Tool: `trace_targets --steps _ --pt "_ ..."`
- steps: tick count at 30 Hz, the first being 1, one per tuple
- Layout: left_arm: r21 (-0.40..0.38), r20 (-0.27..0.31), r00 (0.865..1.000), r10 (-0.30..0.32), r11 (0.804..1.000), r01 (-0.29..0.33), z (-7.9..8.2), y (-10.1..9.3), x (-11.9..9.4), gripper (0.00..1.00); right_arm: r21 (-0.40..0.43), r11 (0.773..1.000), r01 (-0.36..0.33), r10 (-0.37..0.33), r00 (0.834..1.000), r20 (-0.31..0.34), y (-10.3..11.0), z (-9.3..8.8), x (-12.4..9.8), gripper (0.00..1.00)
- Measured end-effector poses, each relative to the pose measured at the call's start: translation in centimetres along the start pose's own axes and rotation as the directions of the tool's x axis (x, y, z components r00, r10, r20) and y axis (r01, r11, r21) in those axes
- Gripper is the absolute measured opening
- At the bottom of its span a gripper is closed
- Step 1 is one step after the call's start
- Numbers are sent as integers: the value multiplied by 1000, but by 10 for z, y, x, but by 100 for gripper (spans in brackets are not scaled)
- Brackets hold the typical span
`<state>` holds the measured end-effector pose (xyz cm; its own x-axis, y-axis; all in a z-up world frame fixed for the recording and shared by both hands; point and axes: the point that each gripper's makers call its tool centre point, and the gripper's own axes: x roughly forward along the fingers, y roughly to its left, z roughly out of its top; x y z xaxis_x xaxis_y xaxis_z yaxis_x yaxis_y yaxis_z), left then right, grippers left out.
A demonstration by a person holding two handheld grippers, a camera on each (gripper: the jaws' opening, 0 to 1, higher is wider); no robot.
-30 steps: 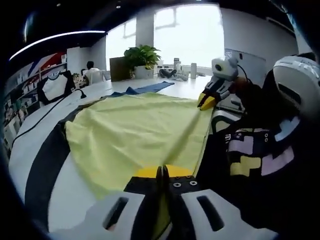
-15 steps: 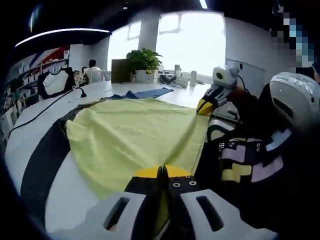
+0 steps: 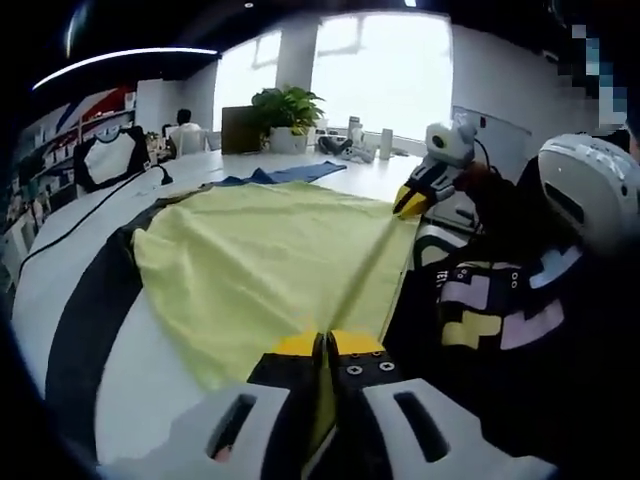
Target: Fold the garment on the visible template until the final outline fits inside the template.
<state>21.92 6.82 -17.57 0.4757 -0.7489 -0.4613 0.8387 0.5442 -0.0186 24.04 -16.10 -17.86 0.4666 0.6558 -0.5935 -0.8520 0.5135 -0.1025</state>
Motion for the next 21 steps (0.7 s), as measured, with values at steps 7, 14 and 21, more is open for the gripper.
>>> trace_targets --steps 7,14,21 --pt "97 -10 999 -37 995 38 4 -15 9 13 -30 996 -89 90 995 37 27 15 11 9" --pt "130 -21 997 -80 988 82 0 -26 15 12 -41 988 -149 151 988 27 41 11 18 9" --pt "99 -16 995 -100 990 101 -4 -27 18 12 -59 983 -171 172 985 12 46 8 22 11"
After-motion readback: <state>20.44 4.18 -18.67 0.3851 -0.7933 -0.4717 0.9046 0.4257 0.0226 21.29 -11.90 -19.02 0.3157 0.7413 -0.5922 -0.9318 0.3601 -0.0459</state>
